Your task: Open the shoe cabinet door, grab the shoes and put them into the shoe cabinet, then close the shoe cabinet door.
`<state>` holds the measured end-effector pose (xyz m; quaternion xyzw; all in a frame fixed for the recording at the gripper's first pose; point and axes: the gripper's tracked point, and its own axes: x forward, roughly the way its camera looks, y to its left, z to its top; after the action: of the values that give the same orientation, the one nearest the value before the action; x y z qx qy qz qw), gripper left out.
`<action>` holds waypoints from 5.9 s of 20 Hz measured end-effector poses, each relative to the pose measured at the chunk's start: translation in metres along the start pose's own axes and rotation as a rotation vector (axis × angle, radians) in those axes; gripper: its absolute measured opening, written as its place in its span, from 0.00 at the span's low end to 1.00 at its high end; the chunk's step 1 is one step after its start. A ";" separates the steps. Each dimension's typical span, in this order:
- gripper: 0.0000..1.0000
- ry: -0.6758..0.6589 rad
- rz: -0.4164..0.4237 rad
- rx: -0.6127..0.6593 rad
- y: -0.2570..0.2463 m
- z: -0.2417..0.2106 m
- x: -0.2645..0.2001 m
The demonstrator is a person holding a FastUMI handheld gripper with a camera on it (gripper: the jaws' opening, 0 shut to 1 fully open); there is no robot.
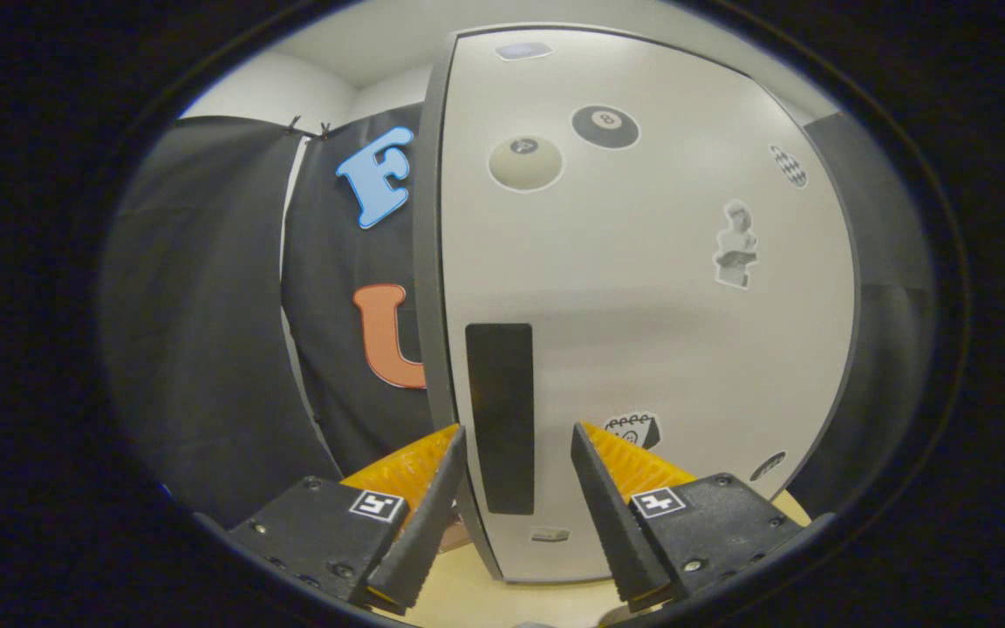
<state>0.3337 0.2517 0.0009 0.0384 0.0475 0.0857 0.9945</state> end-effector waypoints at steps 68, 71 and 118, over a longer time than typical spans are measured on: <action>0.50 0.071 -0.159 0.002 -0.170 -0.037 -0.213; 0.71 0.115 -0.156 0.033 -0.157 -0.053 -0.222; 0.11 0.747 0.022 0.153 -0.079 -0.222 -0.153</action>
<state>0.1743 0.1627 -0.2123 0.0790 0.4127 0.1007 0.9018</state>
